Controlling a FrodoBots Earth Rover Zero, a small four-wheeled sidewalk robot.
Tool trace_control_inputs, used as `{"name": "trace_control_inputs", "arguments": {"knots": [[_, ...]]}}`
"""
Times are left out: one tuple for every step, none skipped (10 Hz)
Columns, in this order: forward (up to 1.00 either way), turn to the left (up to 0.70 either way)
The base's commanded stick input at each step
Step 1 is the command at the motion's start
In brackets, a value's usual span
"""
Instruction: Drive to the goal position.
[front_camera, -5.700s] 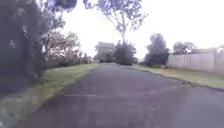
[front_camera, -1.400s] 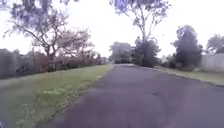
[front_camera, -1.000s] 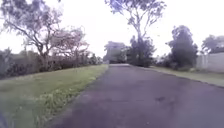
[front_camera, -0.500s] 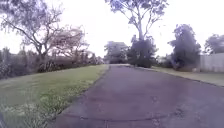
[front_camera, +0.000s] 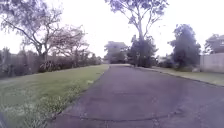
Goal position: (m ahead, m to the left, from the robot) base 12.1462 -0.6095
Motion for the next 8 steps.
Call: {"name": "trace_control_inputs", "arguments": {"knots": [[0.85,0.0],[0.85,0.0],[0.85,-0.01],[0.85,-0.11],[0.85,-0.21],[0.85,-0.34],[0.85,-0.34],[0.85,-0.34]]}}
